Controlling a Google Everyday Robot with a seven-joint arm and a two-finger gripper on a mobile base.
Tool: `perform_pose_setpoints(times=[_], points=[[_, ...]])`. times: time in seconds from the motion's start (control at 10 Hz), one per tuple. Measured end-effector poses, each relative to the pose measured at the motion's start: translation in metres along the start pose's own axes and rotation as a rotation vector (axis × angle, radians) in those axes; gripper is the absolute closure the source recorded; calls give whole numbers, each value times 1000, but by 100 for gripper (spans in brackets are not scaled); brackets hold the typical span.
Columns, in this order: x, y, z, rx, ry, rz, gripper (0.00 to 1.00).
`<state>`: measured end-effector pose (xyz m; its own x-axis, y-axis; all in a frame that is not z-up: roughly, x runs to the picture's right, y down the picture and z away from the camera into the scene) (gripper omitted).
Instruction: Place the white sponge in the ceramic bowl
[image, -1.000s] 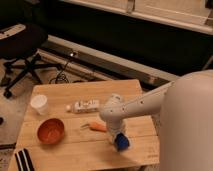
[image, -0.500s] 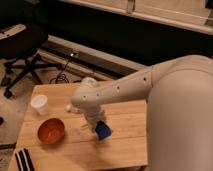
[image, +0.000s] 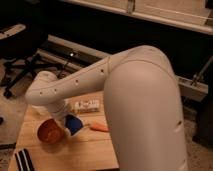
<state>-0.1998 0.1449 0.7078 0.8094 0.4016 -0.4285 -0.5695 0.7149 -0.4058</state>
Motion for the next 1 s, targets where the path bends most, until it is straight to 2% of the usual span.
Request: perform_pose_setpoints(times=[0.1,0.2,0.4,0.6,0.8,0.9,1.0], points=[[-17,15,-2,-8,-20,-40,94],[-36,29,-3,-22,-65,-78,82],[-57,42,-2,-53,-160,-118,65],[-66,51,-2,-91,-251,-137,44],[-69,57,-2,-118,-298,-145,25],[-70,61,-2,-130,-319,-145,20],[-71,64,-2,-137,-336,-146,20]])
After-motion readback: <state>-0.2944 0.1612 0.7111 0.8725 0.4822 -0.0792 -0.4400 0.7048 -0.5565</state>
